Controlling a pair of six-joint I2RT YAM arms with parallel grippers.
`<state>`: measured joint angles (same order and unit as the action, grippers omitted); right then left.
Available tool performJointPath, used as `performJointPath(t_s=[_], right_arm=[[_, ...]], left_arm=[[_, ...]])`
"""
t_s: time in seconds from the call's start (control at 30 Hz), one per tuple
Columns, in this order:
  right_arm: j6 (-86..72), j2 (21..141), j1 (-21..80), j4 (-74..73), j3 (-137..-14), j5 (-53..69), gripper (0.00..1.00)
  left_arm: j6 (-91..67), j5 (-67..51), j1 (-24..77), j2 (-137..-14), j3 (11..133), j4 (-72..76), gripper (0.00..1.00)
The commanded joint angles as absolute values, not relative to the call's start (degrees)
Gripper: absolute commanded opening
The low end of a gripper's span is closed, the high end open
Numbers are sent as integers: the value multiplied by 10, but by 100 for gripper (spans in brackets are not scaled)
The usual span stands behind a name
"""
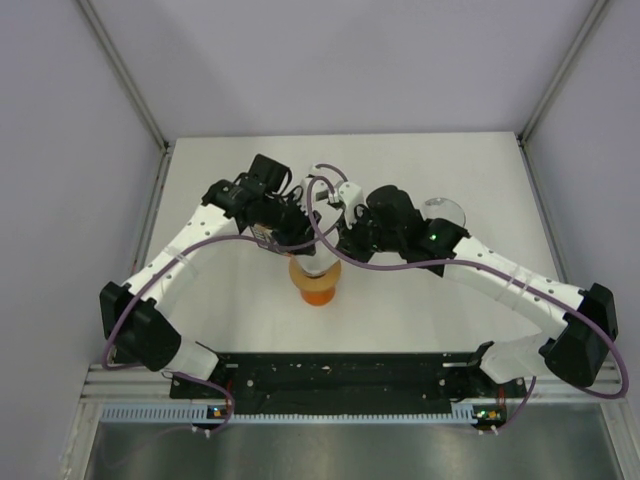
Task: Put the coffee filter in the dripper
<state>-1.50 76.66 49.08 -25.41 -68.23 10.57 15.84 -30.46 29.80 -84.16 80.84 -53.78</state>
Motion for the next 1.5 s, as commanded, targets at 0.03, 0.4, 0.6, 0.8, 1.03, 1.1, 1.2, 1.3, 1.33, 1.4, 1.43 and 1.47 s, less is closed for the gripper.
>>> performJointPath(t_s=[0.03, 0.4, 0.6, 0.8, 1.03, 1.1, 1.2, 1.3, 1.33, 1.4, 1.43, 1.47], right_arm=[[-10, 766, 486, -241, -690, 104, 0], [-7, 780, 487, -242, -707, 121, 0], [-6, 785, 486, -236, -714, 134, 0], [-6, 790, 486, -224, -729, 145, 1], [-6, 803, 486, -221, -752, 145, 17], [-6, 804, 486, -221, -756, 145, 22], [-5, 805, 486, -221, -762, 141, 27], [-4, 803, 487, -221, -767, 124, 32], [-4, 803, 486, -221, -768, 120, 32], [-4, 807, 487, -220, -769, 113, 32], [-4, 809, 486, -220, -768, 113, 32], [-4, 814, 486, -221, -768, 116, 32]], left_arm=[[173, -284, 299, -819, 860, -544, 52], [166, -265, 273, -804, 868, -546, 67], [166, -290, 257, -796, 860, -547, 76], [155, -294, 232, -797, 846, -534, 72], [144, -304, 206, -795, 851, -525, 73], [144, -309, 201, -794, 850, -525, 74], [142, -312, 199, -792, 848, -524, 73], [142, -314, 192, -790, 847, -523, 68], [142, -314, 188, -790, 845, -520, 64], [145, -309, 186, -788, 832, -514, 56], [155, -312, 186, -786, 824, -511, 54], [158, -316, 186, -786, 817, -510, 53]])
